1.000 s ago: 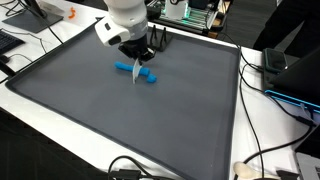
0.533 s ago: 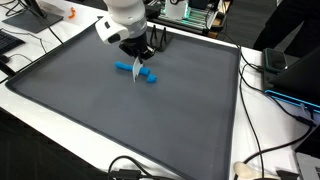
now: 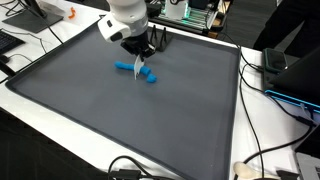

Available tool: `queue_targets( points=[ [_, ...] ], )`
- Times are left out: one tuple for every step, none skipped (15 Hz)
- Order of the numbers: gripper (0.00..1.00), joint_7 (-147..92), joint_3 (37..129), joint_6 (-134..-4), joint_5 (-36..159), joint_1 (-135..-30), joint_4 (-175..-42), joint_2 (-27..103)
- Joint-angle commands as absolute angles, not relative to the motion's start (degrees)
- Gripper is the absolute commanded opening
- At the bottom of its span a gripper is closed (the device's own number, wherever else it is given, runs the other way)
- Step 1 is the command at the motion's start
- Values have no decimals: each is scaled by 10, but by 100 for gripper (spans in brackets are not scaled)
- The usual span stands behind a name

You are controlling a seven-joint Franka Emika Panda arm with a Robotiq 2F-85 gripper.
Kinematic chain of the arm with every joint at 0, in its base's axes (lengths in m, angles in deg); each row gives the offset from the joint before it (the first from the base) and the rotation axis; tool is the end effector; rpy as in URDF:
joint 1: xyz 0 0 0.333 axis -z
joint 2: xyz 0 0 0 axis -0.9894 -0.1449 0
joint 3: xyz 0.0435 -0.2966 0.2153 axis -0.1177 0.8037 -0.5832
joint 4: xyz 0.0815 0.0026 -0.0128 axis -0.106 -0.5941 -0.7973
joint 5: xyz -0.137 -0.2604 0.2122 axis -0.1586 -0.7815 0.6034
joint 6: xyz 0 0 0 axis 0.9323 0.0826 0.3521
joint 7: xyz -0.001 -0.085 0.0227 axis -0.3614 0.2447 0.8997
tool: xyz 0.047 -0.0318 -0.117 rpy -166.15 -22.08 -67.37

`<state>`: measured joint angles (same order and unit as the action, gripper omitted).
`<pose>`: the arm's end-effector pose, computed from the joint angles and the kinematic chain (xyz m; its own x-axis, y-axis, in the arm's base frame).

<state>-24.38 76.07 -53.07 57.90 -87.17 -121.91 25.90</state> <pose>0.6040 0.0785 0.2821 0.9477 0.1775 -0.2651 0.2013 -0.9774 0.0652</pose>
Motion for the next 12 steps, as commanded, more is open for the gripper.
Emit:
queue_targets(
  points=[
    [1,-233,758,-524,590,-868,-1251,274],
    [1,-236,758,-519,589,-868,-1252,277],
    [1,-238,759,-518,589,-869,-1254,281],
    [1,-238,758,-521,589,-869,-1256,284],
    [1,-240,759,-521,587,-870,-1257,287],
    [1,-240,759,-522,586,-870,-1259,291],
    [1,-241,759,-520,584,-871,-1259,294],
    [1,-240,759,-519,584,-872,-1260,297],
    [1,-241,759,-517,583,-872,-1262,301],
    [1,-241,759,-515,582,-873,-1263,306],
    [1,-241,759,-513,582,-873,-1263,310],
    [1,-241,759,-507,581,-874,-1261,313]
  ],
)
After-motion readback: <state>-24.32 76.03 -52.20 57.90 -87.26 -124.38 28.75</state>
